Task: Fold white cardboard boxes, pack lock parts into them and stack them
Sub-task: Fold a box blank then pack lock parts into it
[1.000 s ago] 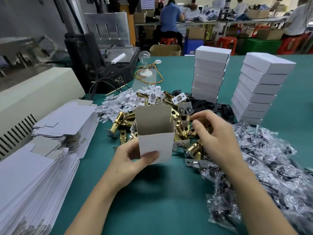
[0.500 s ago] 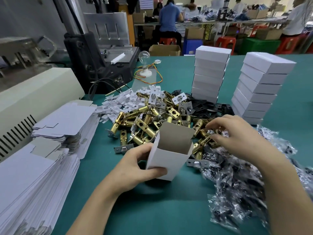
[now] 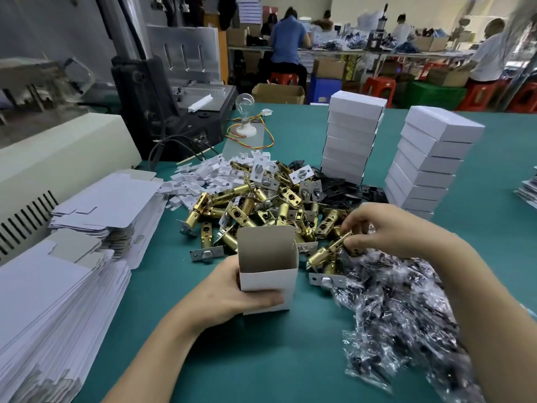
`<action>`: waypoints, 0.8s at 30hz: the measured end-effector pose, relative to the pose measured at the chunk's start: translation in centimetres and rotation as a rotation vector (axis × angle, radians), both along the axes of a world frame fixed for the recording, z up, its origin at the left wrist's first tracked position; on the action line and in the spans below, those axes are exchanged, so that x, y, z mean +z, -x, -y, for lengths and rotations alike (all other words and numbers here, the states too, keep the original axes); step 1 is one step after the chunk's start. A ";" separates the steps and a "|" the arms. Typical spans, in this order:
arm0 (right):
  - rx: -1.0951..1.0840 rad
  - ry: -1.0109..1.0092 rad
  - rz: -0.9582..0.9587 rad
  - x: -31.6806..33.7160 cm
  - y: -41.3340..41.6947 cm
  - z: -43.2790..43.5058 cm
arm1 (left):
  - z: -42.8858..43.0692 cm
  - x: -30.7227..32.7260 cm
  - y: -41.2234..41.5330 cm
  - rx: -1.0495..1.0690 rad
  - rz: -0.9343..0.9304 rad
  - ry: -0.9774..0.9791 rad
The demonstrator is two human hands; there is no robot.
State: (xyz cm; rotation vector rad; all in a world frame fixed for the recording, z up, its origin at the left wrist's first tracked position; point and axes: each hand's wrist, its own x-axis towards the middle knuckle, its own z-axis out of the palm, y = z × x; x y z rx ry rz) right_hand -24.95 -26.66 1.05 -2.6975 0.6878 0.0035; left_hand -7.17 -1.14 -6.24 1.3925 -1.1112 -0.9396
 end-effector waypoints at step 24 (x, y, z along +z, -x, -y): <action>0.089 -0.636 1.035 5.3 -1.8 -7.1 | 0.7 -0.5 0.2 0.097 -0.078 0.109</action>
